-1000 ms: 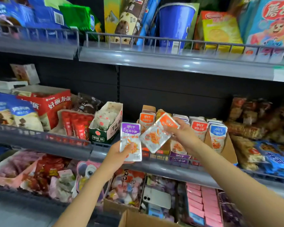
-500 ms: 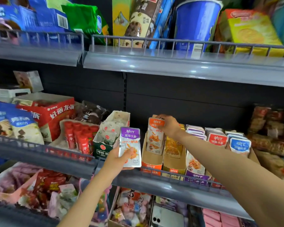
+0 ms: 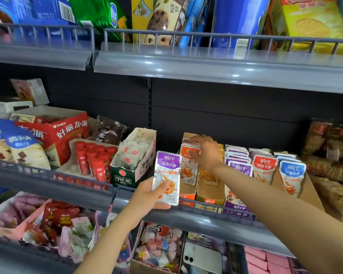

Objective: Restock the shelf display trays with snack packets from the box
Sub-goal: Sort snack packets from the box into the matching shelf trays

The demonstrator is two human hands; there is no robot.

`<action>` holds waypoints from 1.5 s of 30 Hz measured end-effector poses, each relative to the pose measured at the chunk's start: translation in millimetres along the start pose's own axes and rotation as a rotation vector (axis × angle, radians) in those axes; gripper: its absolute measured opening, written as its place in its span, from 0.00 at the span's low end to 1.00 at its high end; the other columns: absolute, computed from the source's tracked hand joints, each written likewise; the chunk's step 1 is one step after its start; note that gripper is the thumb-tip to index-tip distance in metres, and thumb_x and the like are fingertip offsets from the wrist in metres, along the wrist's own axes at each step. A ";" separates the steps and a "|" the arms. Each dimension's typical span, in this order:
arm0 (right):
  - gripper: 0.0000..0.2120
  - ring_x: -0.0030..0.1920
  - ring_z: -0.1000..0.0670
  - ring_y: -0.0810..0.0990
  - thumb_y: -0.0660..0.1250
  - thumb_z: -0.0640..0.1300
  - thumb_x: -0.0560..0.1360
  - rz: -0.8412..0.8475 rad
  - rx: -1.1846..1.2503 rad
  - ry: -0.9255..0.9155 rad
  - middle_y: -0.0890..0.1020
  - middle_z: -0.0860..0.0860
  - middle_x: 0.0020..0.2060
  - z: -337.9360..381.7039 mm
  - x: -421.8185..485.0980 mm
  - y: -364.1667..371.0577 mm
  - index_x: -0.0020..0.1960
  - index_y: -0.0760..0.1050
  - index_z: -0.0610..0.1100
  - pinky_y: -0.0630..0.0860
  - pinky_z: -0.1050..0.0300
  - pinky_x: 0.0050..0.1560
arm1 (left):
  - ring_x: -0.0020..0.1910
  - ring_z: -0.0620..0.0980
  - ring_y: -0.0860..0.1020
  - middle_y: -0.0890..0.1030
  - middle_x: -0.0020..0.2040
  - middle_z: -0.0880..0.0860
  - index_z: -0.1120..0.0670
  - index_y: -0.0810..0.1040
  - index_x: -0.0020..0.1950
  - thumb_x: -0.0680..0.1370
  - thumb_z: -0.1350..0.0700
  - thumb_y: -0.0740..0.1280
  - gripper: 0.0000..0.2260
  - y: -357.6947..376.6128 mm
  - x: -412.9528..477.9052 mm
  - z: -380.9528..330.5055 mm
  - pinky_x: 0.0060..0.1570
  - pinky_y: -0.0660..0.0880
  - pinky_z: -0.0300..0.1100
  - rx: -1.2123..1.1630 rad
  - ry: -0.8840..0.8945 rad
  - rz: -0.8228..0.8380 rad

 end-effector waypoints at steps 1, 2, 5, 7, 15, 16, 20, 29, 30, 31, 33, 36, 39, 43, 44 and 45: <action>0.14 0.64 0.49 0.72 0.66 0.47 0.76 -0.025 0.134 0.023 0.75 0.51 0.64 2.0 -4.4 -6.3 0.61 0.73 0.52 0.73 0.55 0.62 | 0.43 0.46 0.84 0.84 0.46 0.47 0.49 0.78 0.51 0.77 0.55 0.66 0.04 3.2 -0.9 -0.1 0.37 0.81 0.41 0.005 -0.002 0.011; 0.11 0.61 0.50 0.75 0.65 0.48 0.77 -0.034 0.276 0.048 0.76 0.52 0.61 4.7 -10.5 -13.3 0.59 0.74 0.52 0.77 0.60 0.55 | 0.44 0.46 0.84 0.85 0.45 0.47 0.49 0.78 0.51 0.77 0.55 0.66 0.05 7.2 -1.9 0.0 0.37 0.81 0.41 0.008 -0.003 0.021; 0.10 0.54 0.55 0.79 0.62 0.52 0.78 0.150 0.669 0.129 0.78 0.53 0.58 14.6 -37.0 -26.9 0.59 0.71 0.53 0.78 0.66 0.45 | 0.46 0.48 0.84 0.85 0.48 0.49 0.50 0.78 0.53 0.78 0.54 0.65 0.06 24.5 -5.6 0.2 0.40 0.82 0.42 0.012 -0.012 0.069; 0.16 0.53 0.54 0.82 0.65 0.50 0.77 0.371 0.824 0.186 0.79 0.51 0.57 13.3 -57.5 -31.2 0.63 0.70 0.52 0.81 0.59 0.48 | 0.47 0.48 0.83 0.84 0.49 0.50 0.50 0.78 0.53 0.78 0.54 0.65 0.06 40.0 -8.1 -1.3 0.42 0.82 0.42 0.023 0.002 0.107; 0.21 0.51 0.51 0.83 0.72 0.40 0.71 0.322 0.870 0.300 0.83 0.49 0.53 -44.6 -95.0 -88.3 0.61 0.71 0.51 0.81 0.55 0.50 | 0.43 0.46 0.84 0.83 0.48 0.47 0.52 0.75 0.57 0.78 0.56 0.65 0.09 107.5 -3.4 -3.5 0.41 0.81 0.39 0.126 0.068 0.150; 0.21 0.52 0.51 0.83 0.72 0.40 0.72 0.262 0.867 0.310 0.82 0.48 0.54 -55.3 -95.0 -97.4 0.62 0.71 0.51 0.81 0.56 0.49 | 0.44 0.46 0.83 0.83 0.48 0.48 0.53 0.74 0.60 0.78 0.56 0.65 0.11 113.2 -0.7 -3.9 0.42 0.81 0.40 0.165 0.091 0.129; 0.21 0.54 0.49 0.81 0.71 0.38 0.72 0.024 0.856 0.356 0.81 0.47 0.56 -97.9 -93.5 -127.5 0.63 0.71 0.49 0.81 0.58 0.46 | 0.57 0.44 0.77 0.78 0.60 0.48 0.52 0.68 0.69 0.76 0.53 0.68 0.23 128.9 10.2 -6.0 0.58 0.75 0.41 0.488 0.235 0.041; 0.21 0.58 0.52 0.76 0.69 0.39 0.74 0.048 0.590 0.279 0.75 0.51 0.56 -120.8 -89.1 -100.4 0.66 0.69 0.45 0.76 0.67 0.42 | 0.66 0.49 0.71 0.71 0.70 0.48 0.47 0.61 0.75 0.76 0.47 0.67 0.29 159.5 22.6 14.5 0.63 0.72 0.49 0.996 0.264 0.128; 0.21 0.59 0.51 0.76 0.69 0.39 0.74 0.057 0.547 0.266 0.76 0.50 0.58 -122.0 -89.0 -95.7 0.65 0.69 0.45 0.76 0.65 0.46 | 0.66 0.49 0.72 0.71 0.70 0.47 0.47 0.62 0.74 0.76 0.47 0.68 0.29 160.3 23.0 13.9 0.63 0.72 0.48 0.988 0.269 0.121; 0.21 0.61 0.50 0.75 0.69 0.39 0.74 0.070 0.508 0.256 0.76 0.49 0.60 -123.4 -89.4 -91.2 0.65 0.70 0.46 0.77 0.63 0.48 | 0.66 0.48 0.72 0.72 0.70 0.47 0.47 0.62 0.74 0.75 0.47 0.68 0.29 160.8 23.1 13.3 0.62 0.72 0.47 0.984 0.279 0.113; 0.22 0.62 0.50 0.74 0.70 0.41 0.74 0.108 0.432 0.231 0.75 0.49 0.62 -125.3 -91.4 -84.5 0.65 0.70 0.47 0.77 0.59 0.51 | 0.64 0.47 0.73 0.72 0.69 0.46 0.47 0.64 0.73 0.75 0.48 0.68 0.28 161.5 23.3 13.1 0.61 0.73 0.45 0.992 0.293 0.103; 0.23 0.64 0.50 0.72 0.71 0.44 0.73 0.109 0.301 0.179 0.74 0.49 0.64 -126.1 -93.6 -81.8 0.66 0.71 0.49 0.76 0.52 0.60 | 0.63 0.47 0.74 0.73 0.69 0.45 0.46 0.64 0.73 0.75 0.47 0.68 0.28 161.5 23.8 13.5 0.60 0.74 0.45 1.004 0.305 0.088; 0.25 0.68 0.48 0.68 0.72 0.47 0.72 0.090 0.189 0.151 0.72 0.49 0.66 -125.2 -93.1 -80.6 0.67 0.70 0.51 0.72 0.46 0.66 | 0.62 0.47 0.75 0.73 0.69 0.45 0.46 0.63 0.74 0.75 0.47 0.68 0.28 161.9 23.7 13.3 0.58 0.75 0.44 1.026 0.312 0.082; 0.28 0.71 0.47 0.64 0.71 0.48 0.73 0.101 0.096 0.165 0.67 0.49 0.69 -122.5 -94.1 -79.5 0.70 0.66 0.51 0.64 0.48 0.69 | 0.64 0.48 0.73 0.72 0.69 0.47 0.48 0.62 0.74 0.75 0.47 0.68 0.29 162.4 23.2 14.3 0.60 0.74 0.45 1.036 0.290 0.076; 0.29 0.71 0.47 0.63 0.71 0.48 0.73 0.102 0.095 0.172 0.67 0.49 0.70 -122.4 -95.4 -79.7 0.71 0.65 0.51 0.64 0.48 0.69 | 0.65 0.48 0.72 0.72 0.69 0.47 0.48 0.62 0.74 0.75 0.47 0.68 0.29 162.6 22.8 15.1 0.61 0.73 0.46 1.034 0.286 0.074; 0.29 0.71 0.47 0.63 0.71 0.48 0.73 0.101 0.098 0.176 0.66 0.49 0.70 -122.7 -97.0 -80.1 0.71 0.65 0.51 0.64 0.48 0.69 | 0.66 0.48 0.72 0.72 0.70 0.47 0.48 0.62 0.74 0.76 0.47 0.68 0.29 163.0 21.6 15.2 0.62 0.73 0.46 1.031 0.286 0.074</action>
Point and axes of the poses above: each hand's wrist, its own x-axis towards the middle knuckle, its own y-axis out of the palm, z = x × y, the point moved 6 cm from there along x, towards the middle knuckle
